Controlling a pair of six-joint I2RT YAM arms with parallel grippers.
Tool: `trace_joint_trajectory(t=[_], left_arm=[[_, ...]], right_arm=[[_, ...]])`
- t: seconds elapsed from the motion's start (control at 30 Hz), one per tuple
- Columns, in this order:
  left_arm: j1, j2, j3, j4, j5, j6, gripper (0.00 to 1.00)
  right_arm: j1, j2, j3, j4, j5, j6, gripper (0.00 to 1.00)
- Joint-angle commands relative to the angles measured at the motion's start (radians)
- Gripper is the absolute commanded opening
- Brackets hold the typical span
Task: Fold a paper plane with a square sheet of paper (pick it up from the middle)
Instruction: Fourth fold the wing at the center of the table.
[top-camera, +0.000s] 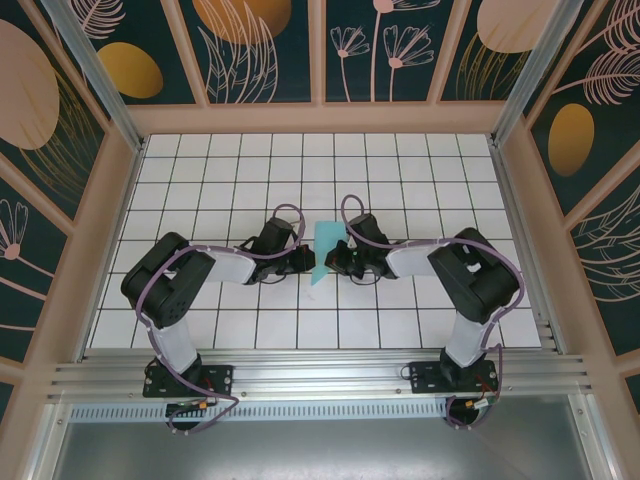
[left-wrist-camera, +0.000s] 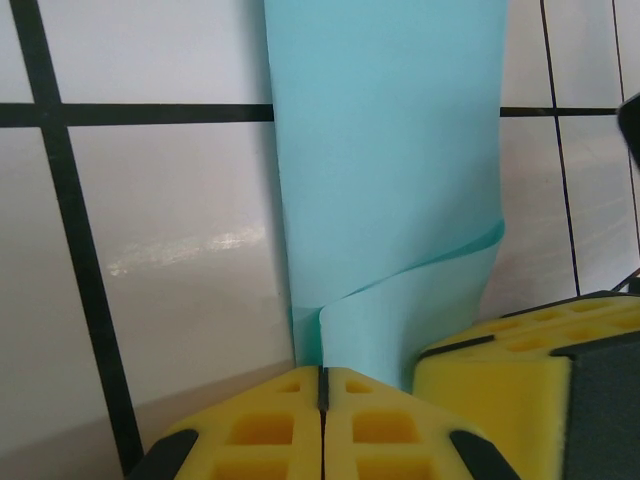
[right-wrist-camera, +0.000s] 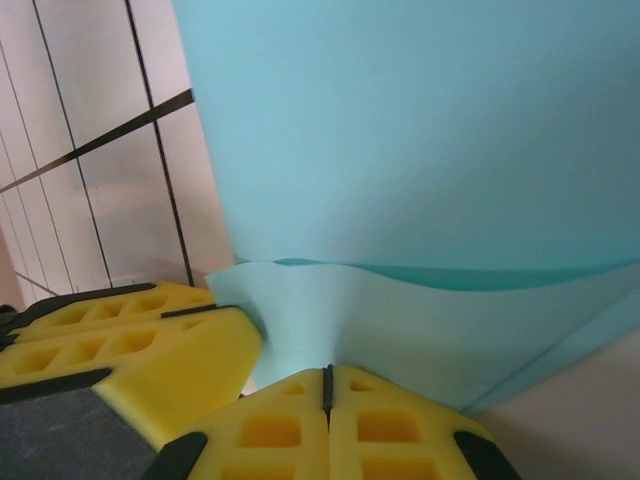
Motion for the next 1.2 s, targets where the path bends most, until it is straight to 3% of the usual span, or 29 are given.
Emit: trace_joint_trajectory(t=[0.0, 0.2, 0.43, 0.7, 0.87, 1.17], left_arm=[[-0.015, 0.048, 0.009, -0.045, 0.01, 0.02, 0.08], [-0.015, 0.053, 0.015, -0.048, 0.013, 0.021, 0.08], [-0.015, 0.05, 0.013, -0.053, 0.012, 0.026, 0.08], [-0.015, 0.055, 0.013, -0.052, 0.015, 0.027, 0.08], [-0.016, 0.054, 0.015, -0.055, 0.017, 0.027, 0.09], [-0.015, 0.038, 0.02, -0.056, 0.04, 0.031, 0.14]], right_arm=[[0.007, -0.066, 0.019, -0.002, -0.018, -0.016, 0.05], [0.037, -0.022, -0.046, 0.082, -0.051, 0.034, 0.05], [0.04, 0.037, -0.039, 0.024, -0.035, 0.011, 0.04], [-0.039, -0.061, 0.039, -0.066, -0.002, -0.072, 0.05], [-0.093, -0.009, 0.026, -0.016, -0.046, -0.081, 0.05], [-0.098, 0.065, 0.025, -0.084, 0.001, -0.107, 0.05]])
